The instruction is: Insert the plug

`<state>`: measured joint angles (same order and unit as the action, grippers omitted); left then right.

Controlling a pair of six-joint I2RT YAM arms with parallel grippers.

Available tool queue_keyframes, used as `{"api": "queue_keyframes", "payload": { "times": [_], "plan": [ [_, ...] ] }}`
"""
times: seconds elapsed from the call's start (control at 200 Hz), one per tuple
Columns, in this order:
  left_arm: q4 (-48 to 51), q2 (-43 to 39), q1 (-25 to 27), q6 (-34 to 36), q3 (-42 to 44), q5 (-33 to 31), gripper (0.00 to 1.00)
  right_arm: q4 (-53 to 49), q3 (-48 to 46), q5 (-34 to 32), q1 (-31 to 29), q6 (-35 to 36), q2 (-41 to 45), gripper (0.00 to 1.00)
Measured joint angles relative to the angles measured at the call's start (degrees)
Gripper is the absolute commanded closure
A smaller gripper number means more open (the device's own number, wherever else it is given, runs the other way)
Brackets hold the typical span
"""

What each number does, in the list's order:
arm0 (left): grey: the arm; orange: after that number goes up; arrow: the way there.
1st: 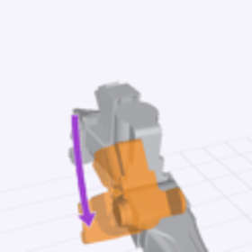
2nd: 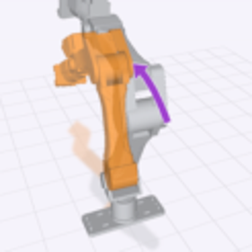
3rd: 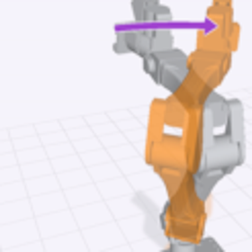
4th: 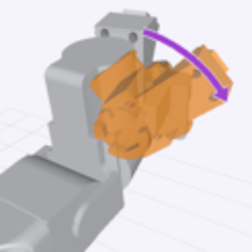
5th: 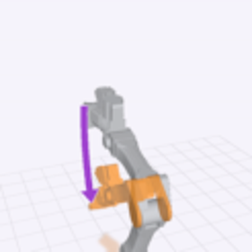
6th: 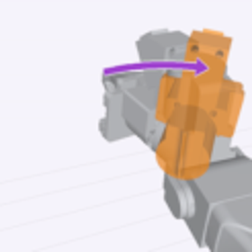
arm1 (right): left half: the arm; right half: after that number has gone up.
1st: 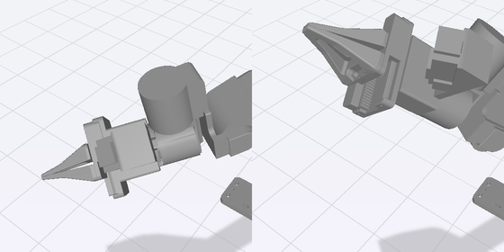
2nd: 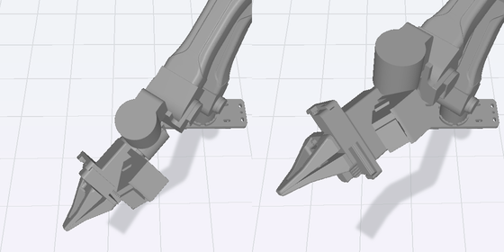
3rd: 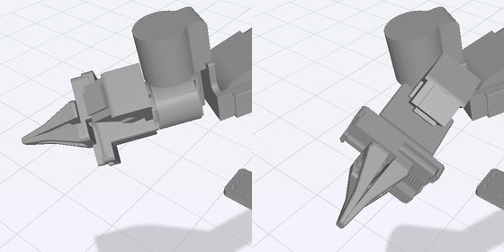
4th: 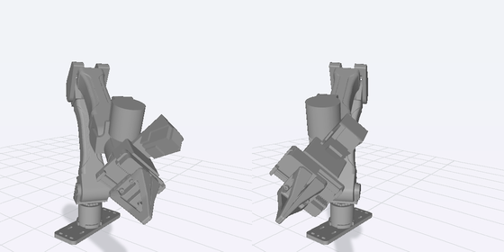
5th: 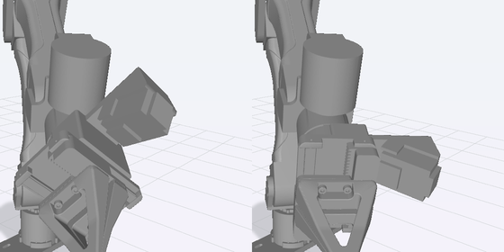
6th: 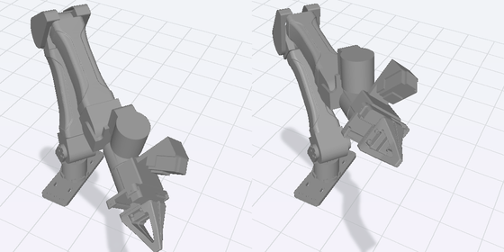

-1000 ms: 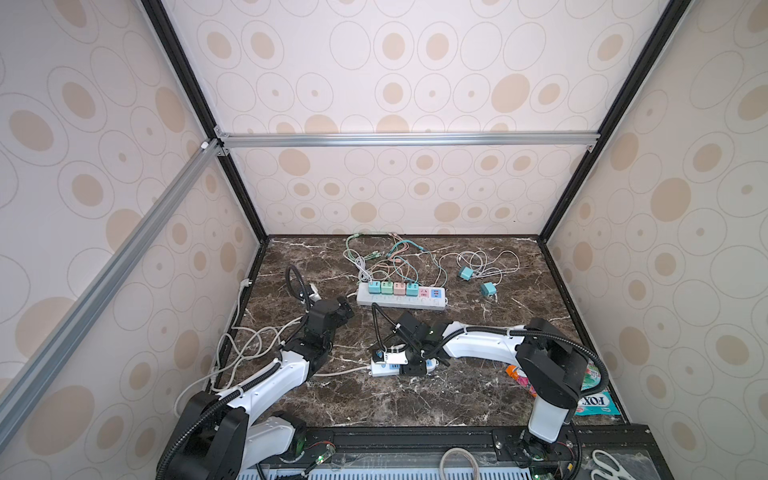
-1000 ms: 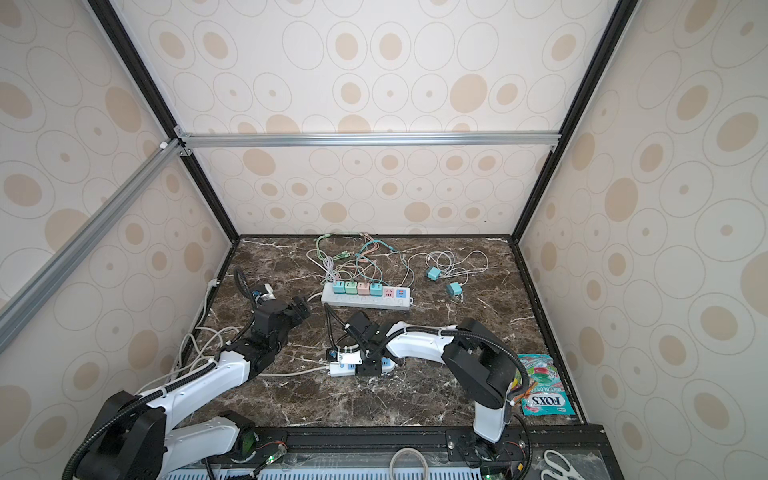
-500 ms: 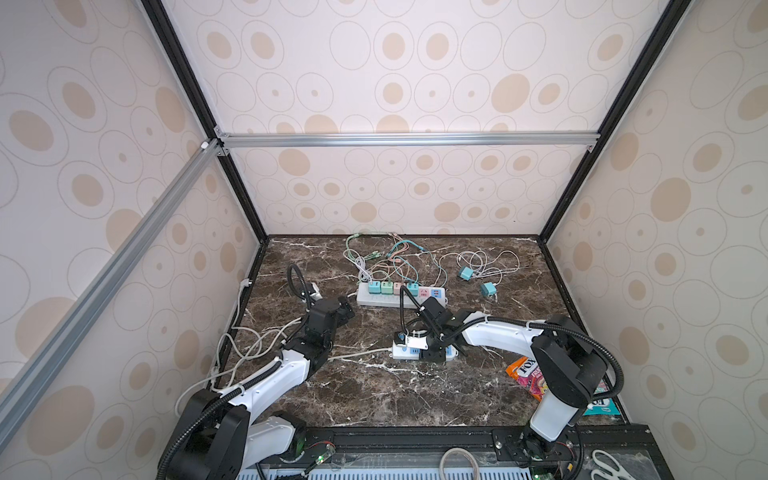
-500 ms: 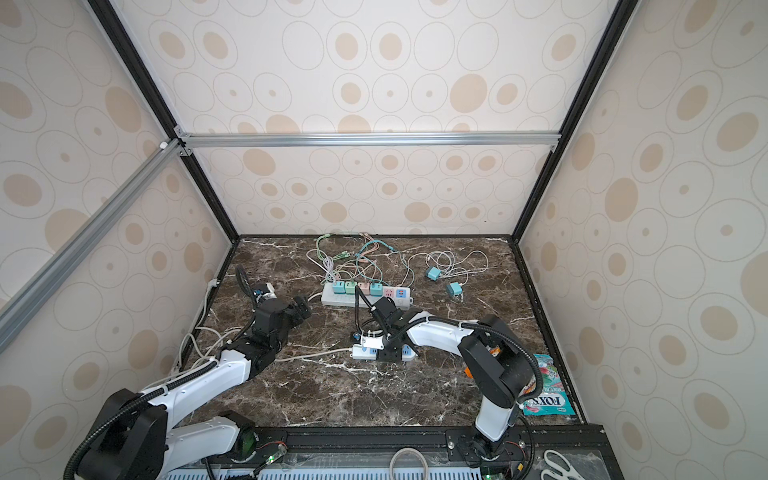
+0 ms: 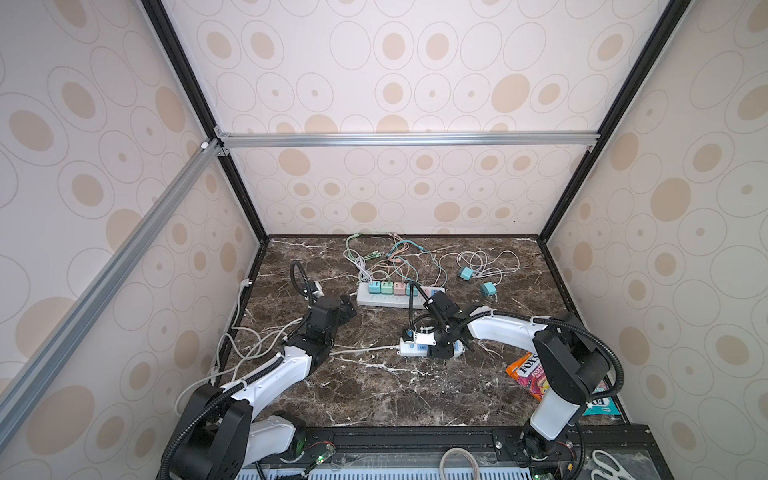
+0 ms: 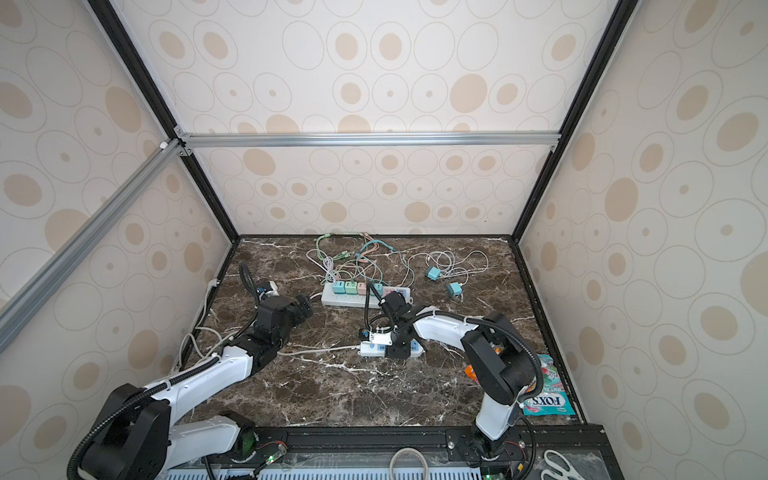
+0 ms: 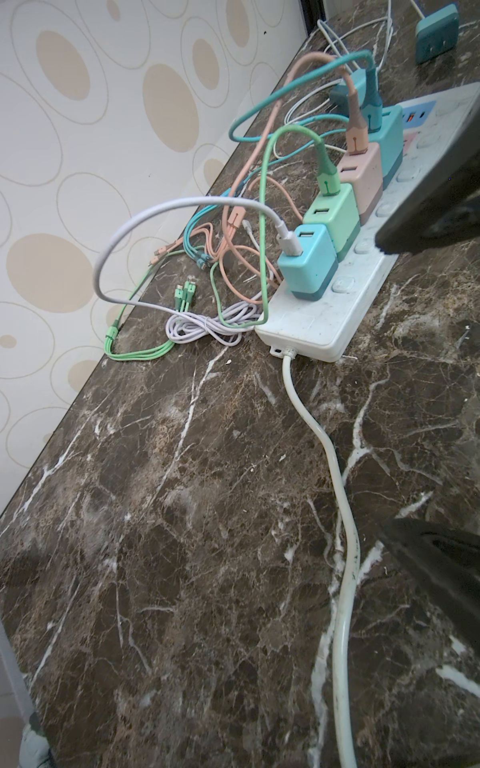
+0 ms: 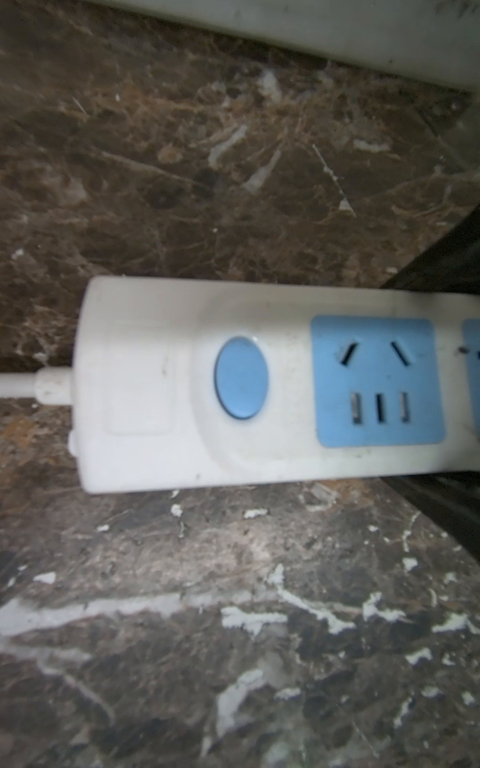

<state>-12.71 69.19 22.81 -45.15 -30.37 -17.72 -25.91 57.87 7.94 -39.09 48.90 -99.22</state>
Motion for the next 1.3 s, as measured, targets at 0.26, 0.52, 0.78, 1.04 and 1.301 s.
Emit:
{"api": "queue_keyframes", "payload": {
  "times": [0.26, 0.52, 0.78, 1.04, 1.301],
  "plan": [
    [0.1, 1.3, 0.0, 0.0, -0.6, 1.2, 0.02, -1.9, 0.5, 2.1, 0.0, -2.2, 0.0, 0.37],
    [0.1, 3.7, 0.0, 0.0, -2.3, 3.1, 0.02, -2.6, 0.8, 3.0, 0.0, -3.5, 0.5, 0.29],
    [0.2, 3.8, 0.0, 0.3, -2.5, 3.6, 0.02, -1.6, 0.7, 3.4, 0.0, -4.8, 3.6, 0.11],
    [0.7, 3.8, 1.6, 2.8, -2.9, 3.0, 0.02, 5.9, -4.6, 3.8, 0.2, -11.6, 13.4, 0.00],
    [0.9, 4.2, 6.2, 5.4, -5.4, 0.3, 0.02, 22.3, -14.9, -3.2, 4.7, -26.3, 25.3, 0.00]
  ]
}}
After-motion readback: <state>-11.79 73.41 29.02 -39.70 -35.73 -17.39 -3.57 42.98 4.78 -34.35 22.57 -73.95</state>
